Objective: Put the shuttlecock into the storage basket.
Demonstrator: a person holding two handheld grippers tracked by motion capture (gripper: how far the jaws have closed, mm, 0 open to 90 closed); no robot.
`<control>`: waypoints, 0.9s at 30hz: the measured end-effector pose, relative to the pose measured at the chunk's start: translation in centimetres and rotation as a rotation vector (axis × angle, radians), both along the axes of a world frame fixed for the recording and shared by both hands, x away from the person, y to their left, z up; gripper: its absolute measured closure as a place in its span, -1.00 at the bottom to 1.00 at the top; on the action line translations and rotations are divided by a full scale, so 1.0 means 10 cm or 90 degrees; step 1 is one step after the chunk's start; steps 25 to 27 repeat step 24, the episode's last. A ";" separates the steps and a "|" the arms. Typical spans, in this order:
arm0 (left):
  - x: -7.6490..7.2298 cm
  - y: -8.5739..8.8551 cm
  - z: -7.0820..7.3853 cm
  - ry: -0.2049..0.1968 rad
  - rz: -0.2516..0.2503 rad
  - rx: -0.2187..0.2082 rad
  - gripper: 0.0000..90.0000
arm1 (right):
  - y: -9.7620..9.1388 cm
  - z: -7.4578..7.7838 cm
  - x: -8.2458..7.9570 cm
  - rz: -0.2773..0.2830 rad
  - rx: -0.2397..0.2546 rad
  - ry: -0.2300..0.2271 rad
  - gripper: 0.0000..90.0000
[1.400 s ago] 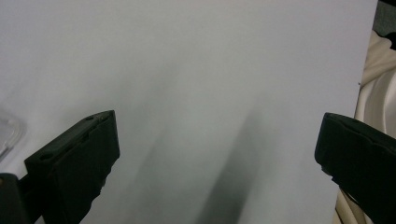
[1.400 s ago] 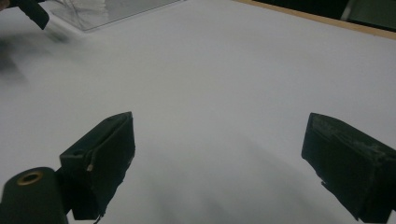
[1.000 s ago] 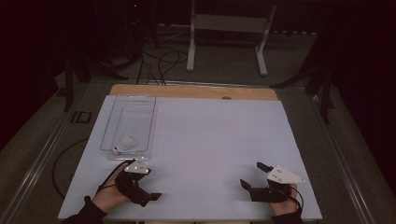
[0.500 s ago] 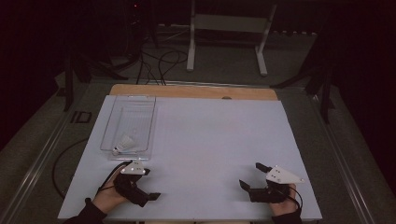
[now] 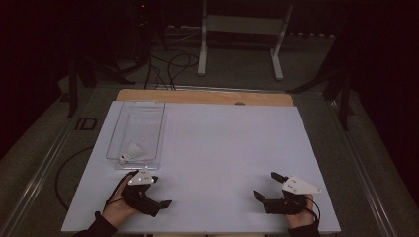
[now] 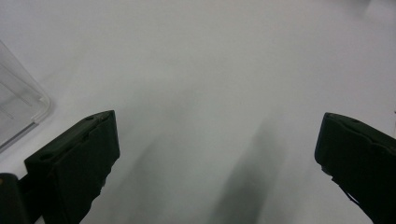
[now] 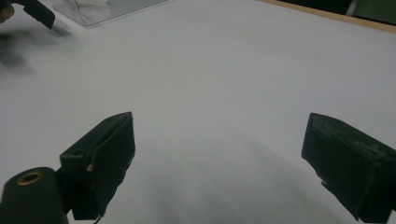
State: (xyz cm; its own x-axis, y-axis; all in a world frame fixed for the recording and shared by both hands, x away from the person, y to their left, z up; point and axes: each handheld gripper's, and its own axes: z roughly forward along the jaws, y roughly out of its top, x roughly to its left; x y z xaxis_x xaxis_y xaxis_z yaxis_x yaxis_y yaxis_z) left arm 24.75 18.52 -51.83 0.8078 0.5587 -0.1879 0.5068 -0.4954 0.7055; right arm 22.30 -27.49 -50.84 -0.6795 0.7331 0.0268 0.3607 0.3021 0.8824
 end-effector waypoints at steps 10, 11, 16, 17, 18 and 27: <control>-0.02 -0.02 -0.01 -0.015 -0.007 0.000 -0.99 | 0.00 0.00 0.00 -0.001 -0.005 0.000 -0.79; -0.02 -0.02 -0.02 -0.015 -0.005 0.000 -0.99 | 0.01 0.01 0.00 -0.002 -0.005 -0.001 -0.78; -0.01 -0.01 -0.03 -0.014 0.008 -0.005 -0.99 | 0.00 0.01 -0.01 -0.002 -0.005 -0.001 -0.78; -0.01 -0.01 -0.03 -0.013 0.008 -0.006 -0.99 | 0.00 0.01 -0.01 -0.002 -0.005 -0.001 -0.79; -0.01 -0.01 -0.03 -0.015 0.011 -0.006 -0.99 | 0.00 0.01 0.00 -0.001 -0.006 -0.002 -0.79; -0.01 -0.01 -0.03 -0.016 0.010 -0.006 -0.99 | 0.01 0.01 0.00 -0.001 -0.007 -0.002 -0.79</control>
